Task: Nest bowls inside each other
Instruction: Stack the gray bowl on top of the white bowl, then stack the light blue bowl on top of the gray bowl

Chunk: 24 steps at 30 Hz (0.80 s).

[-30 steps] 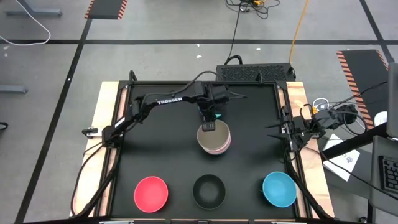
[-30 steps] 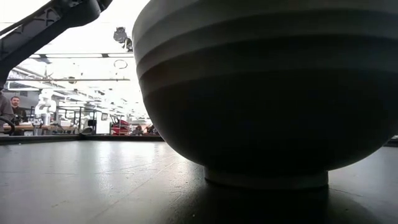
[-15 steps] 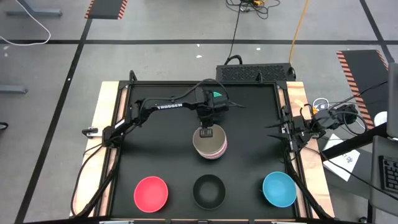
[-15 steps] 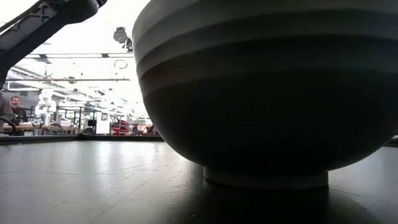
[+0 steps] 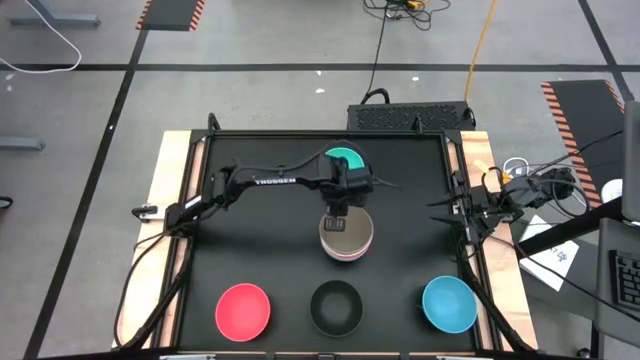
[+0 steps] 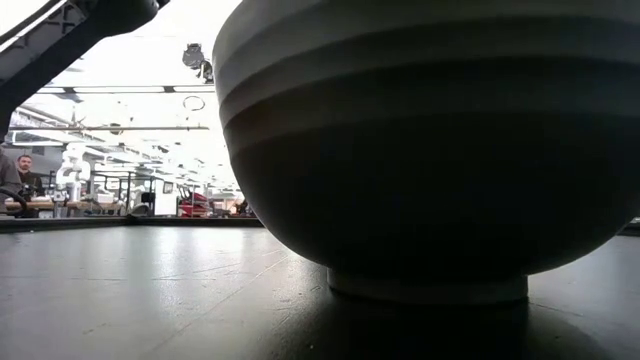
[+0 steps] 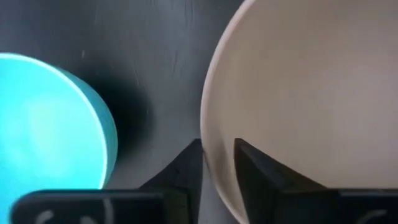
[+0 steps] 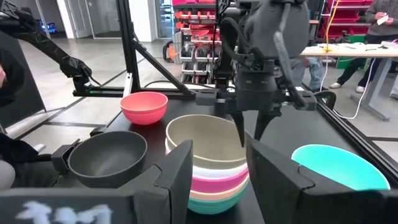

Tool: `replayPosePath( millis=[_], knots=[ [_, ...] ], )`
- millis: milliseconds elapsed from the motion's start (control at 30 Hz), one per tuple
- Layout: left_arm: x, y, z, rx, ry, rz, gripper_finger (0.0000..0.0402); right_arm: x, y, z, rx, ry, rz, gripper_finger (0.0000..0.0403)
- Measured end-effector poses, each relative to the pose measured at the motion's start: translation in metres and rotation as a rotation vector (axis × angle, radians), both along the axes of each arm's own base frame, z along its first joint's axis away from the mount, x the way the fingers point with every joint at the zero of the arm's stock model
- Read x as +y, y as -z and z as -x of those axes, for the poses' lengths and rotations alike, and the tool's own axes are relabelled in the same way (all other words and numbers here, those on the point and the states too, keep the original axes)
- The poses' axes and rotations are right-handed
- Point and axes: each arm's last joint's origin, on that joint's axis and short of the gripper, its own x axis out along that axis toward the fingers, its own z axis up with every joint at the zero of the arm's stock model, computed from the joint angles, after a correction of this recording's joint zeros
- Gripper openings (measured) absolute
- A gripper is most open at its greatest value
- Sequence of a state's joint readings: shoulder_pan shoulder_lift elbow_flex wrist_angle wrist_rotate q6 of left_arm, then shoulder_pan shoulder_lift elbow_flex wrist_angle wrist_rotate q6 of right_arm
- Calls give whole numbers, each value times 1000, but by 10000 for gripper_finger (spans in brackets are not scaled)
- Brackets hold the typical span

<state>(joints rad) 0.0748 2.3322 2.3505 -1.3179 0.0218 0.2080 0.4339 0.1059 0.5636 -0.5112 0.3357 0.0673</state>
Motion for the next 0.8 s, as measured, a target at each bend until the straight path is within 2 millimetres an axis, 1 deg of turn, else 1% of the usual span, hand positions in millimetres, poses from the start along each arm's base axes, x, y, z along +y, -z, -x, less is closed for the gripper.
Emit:
replayPosePath(
  millis=[200, 267, 333, 433, 533, 567, 600, 667, 767, 800],
  knots=[
    [-11, -3, -5, -44, 26, -99, 170, 0, 0, 0, 2, 0, 1, 144],
    [-14, -8, -6, -79, 35, -148, 193, 0, 0, 0, 2, 0, 1, 144],
    [-16, -22, -3, -124, 42, -200, 215, 0, 0, 0, 4, 0, 2, 144],
    [-17, -58, 7, -249, 42, -274, 244, 0, 1, 0, 14, 0, 2, 144],
    [-17, -99, 26, -369, 30, -289, 269, 0, 2, -1, 23, 2, 3, 144],
    [-18, -117, 37, -415, 23, -291, 276, 0, 2, -1, 23, 2, 4, 144],
    [-18, -130, 47, -443, 4, -284, 282, 0, 2, -1, 24, 1, 10, 144],
    [-19, -159, 74, -502, -23, -219, 293, 1, 2, -2, 25, 4, 12, 144],
    [-29, -188, 113, -522, 22, -65, 304, 1, 2, -3, 32, 10, 19, 144],
    [-34, -193, 123, -513, 38, -27, 306, 1, 3, -3, 36, 16, 25, 144]
  ],
)
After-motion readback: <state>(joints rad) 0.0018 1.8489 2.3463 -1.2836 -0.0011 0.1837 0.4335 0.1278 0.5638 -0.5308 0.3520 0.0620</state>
